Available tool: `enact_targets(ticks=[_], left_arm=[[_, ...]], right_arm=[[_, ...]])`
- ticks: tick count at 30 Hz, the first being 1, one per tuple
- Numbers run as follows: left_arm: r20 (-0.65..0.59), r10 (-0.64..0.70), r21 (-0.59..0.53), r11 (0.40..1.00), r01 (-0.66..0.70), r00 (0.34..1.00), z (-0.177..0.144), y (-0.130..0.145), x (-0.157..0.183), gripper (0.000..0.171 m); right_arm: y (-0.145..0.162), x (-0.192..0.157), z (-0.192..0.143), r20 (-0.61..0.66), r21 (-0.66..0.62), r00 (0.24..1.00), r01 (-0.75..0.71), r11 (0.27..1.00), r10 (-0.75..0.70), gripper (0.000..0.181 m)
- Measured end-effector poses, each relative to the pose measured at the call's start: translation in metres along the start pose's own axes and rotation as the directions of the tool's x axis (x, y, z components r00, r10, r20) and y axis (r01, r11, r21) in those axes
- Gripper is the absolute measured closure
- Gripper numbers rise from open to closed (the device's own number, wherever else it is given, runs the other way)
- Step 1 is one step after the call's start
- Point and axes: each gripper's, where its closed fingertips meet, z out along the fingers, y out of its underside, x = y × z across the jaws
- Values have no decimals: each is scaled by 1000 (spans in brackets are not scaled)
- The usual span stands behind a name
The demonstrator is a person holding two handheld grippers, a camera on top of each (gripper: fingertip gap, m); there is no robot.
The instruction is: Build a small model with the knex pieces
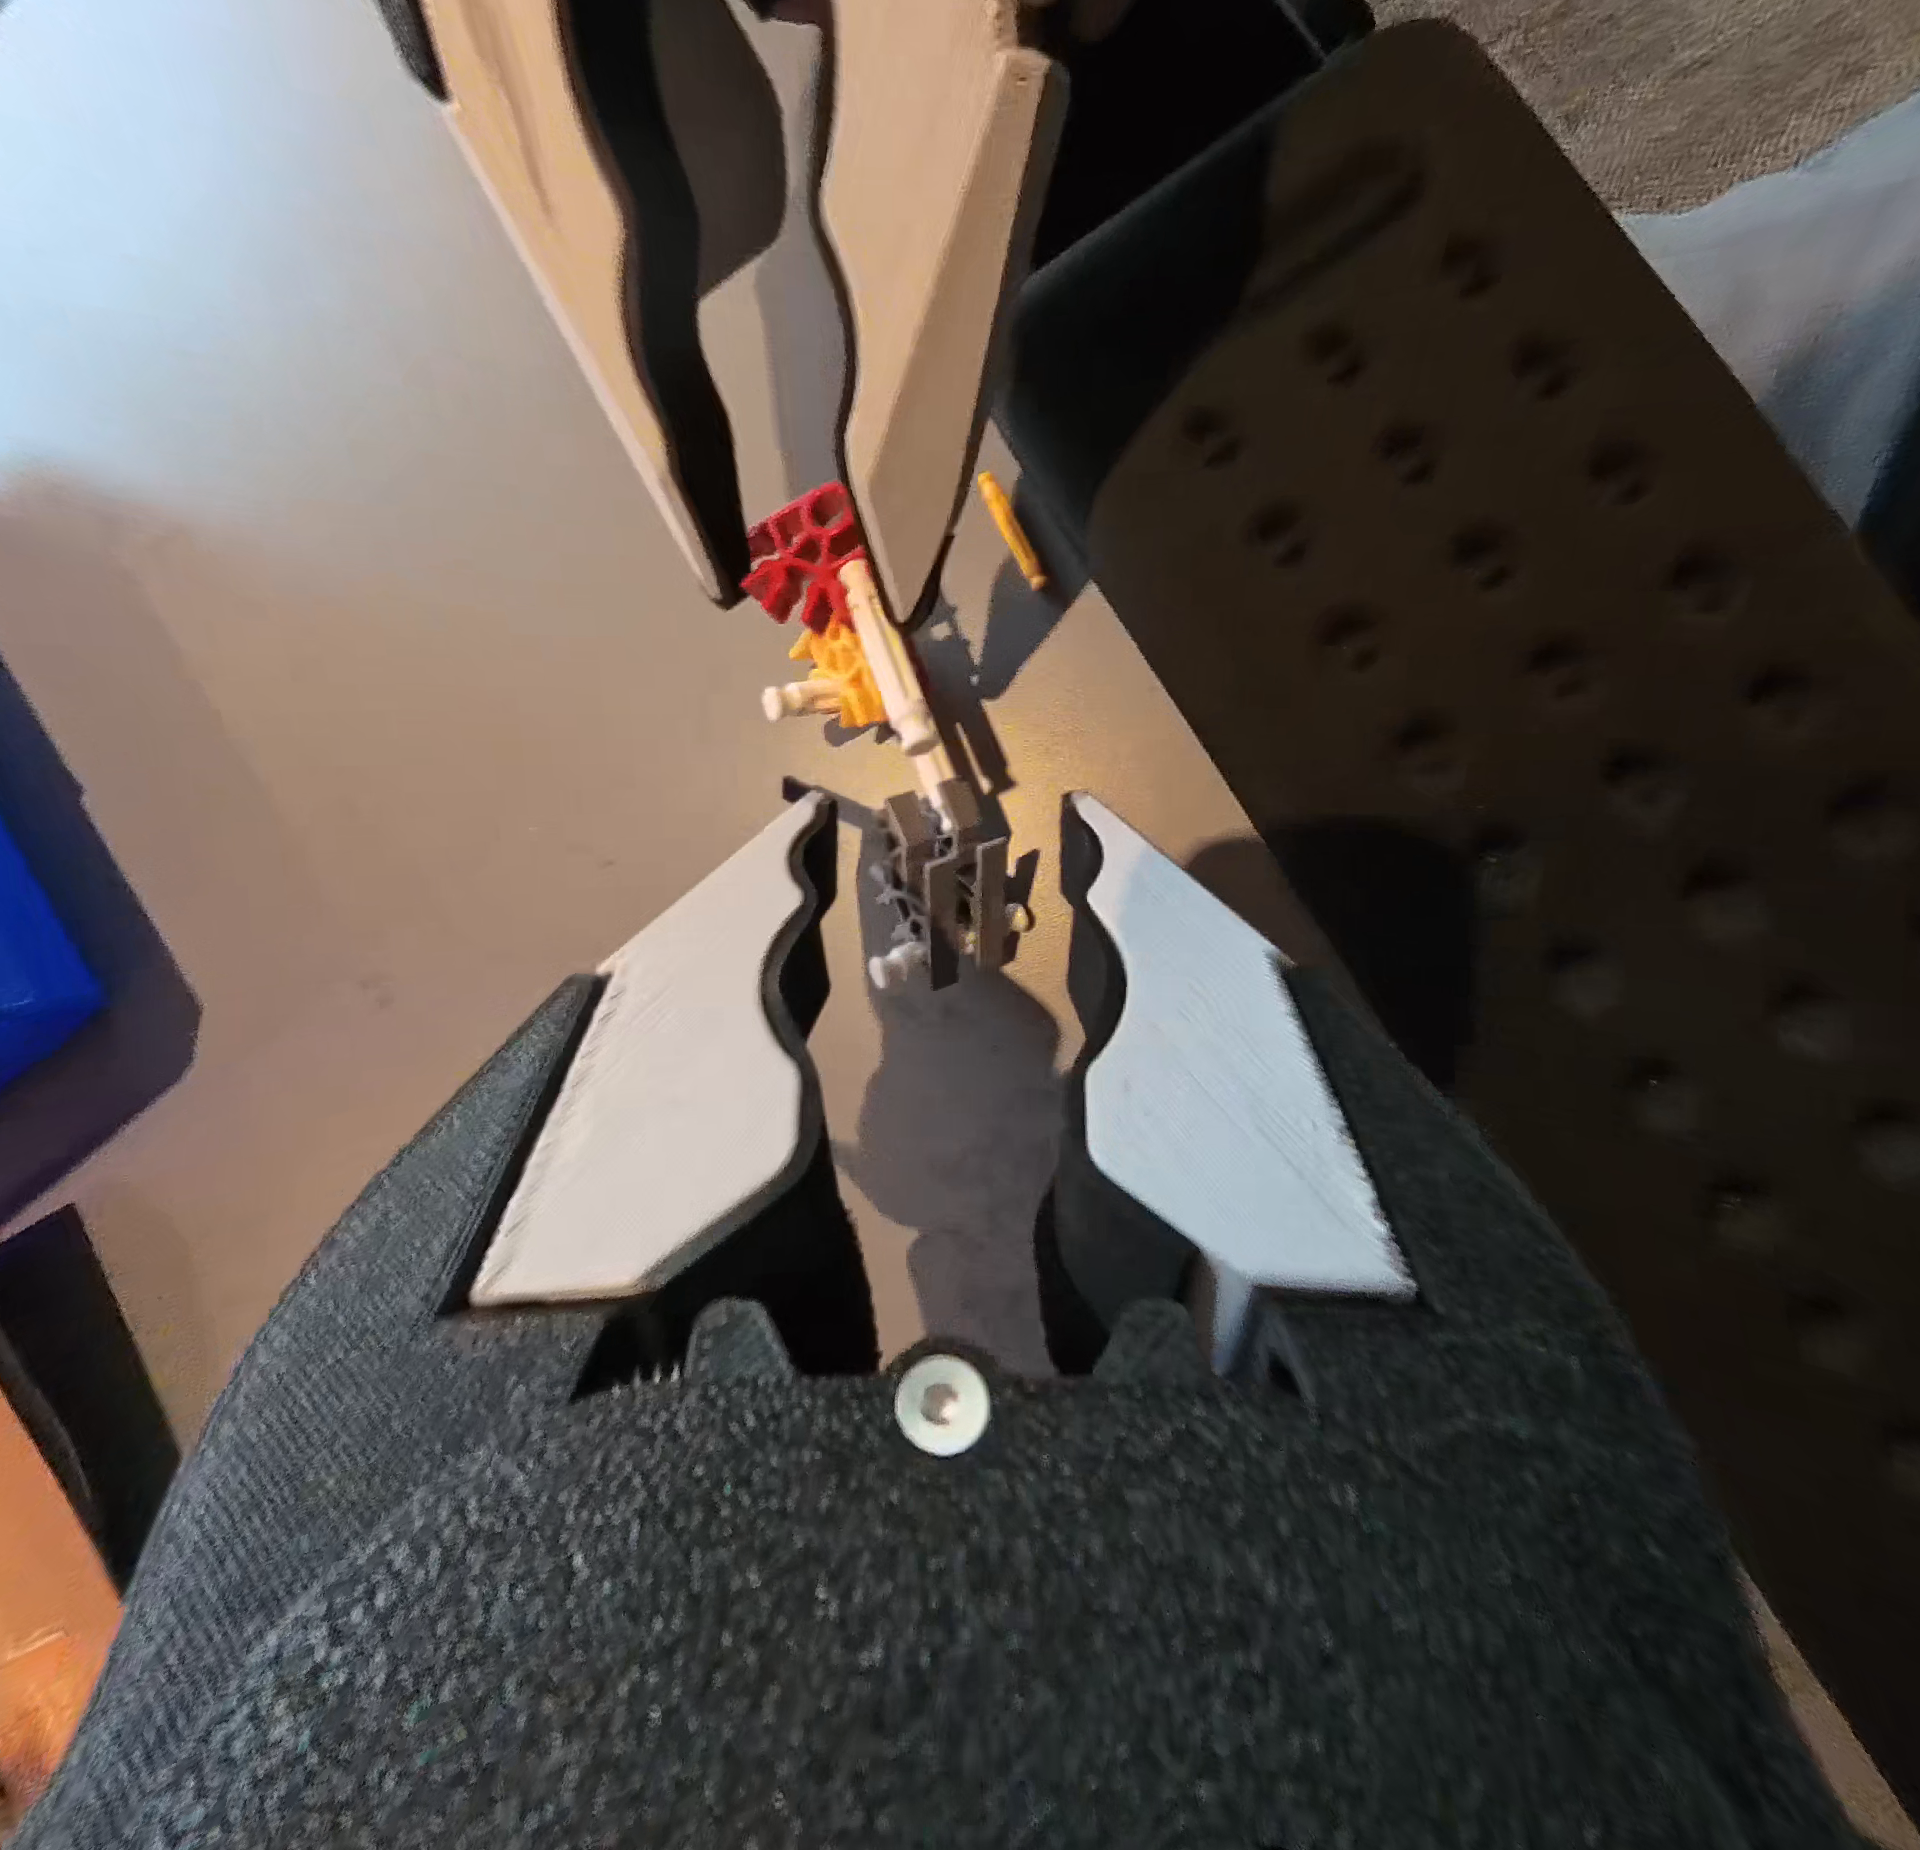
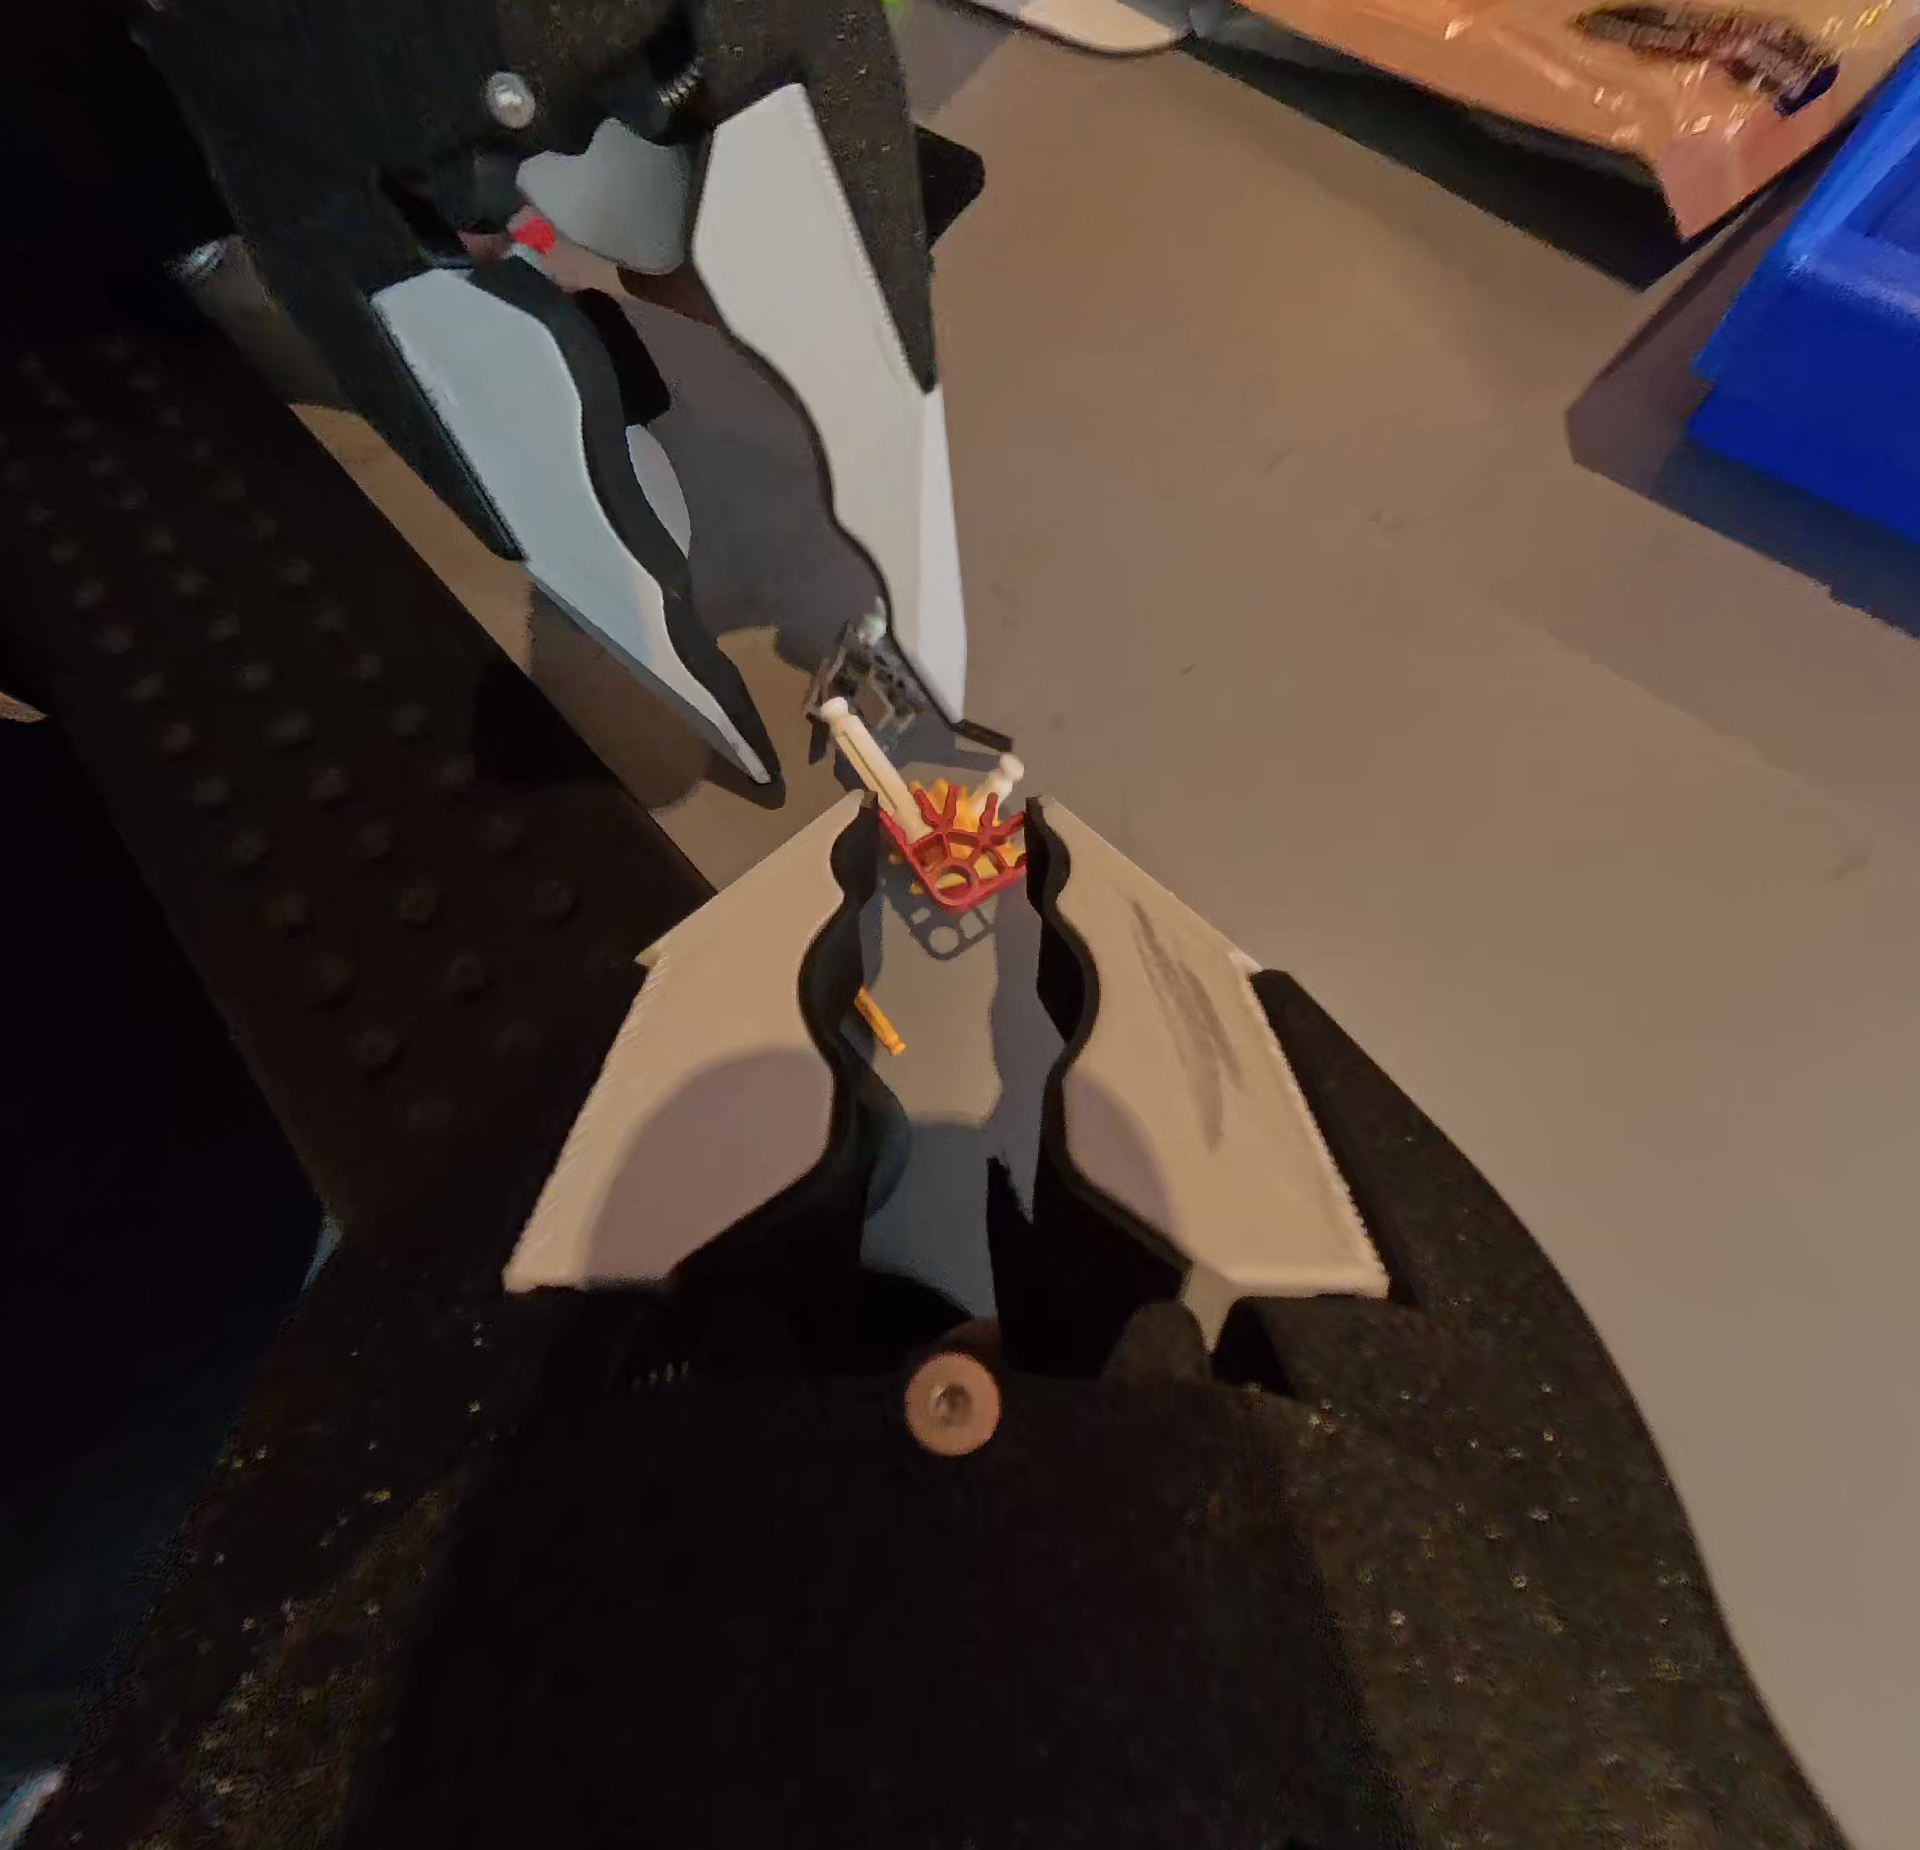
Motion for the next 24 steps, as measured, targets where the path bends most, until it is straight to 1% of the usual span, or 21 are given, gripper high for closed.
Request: enact_targets(ticks=[2,4,6,11,14,16,19,21,22,24], left_arm=[[2,33,-48,998,-32,999,5,4,4,146],[50,117,-92,989,-112,992,5,5,5,147],[69,181,-106,979,-174,981,6,3,8,147],[155,354,-179,928,-326,922,5,1,6,146],[167,386,-191,915,-354,907,5,1,7,146],[174,364,-176,926,-335,915,5,1,5,142],[154,281,-127,956,-263,947,-1,1,1,126],[82,163,-25,987,-161,983,-8,-8,6,123],[44,114,0,993,-115,992,-9,-10,9,124],[28,90,3,996,-91,996,-5,-11,10,126]], right_arm=[[4,-4,3,32,-31,999,-14,999,15,154],[7,-6,5,39,-50,999,-14,999,16,154],[11,-7,6,29,-75,1000,0,997,2,154],[13,-10,10,-3,-97,1000,26,995,-26,154],[13,-11,12,-33,-90,999,32,995,-35,154],[14,-11,12,-38,-86,999,28,996,-32,154],[15,-13,13,-33,-80,999,26,996,-29,154],[17,-13,15,-53,-84,997,43,996,-47,154],[16,-13,15,-70,-84,996,57,995,-63,154],[14,-14,17,-85,-77,993,75,994,-81,154]])
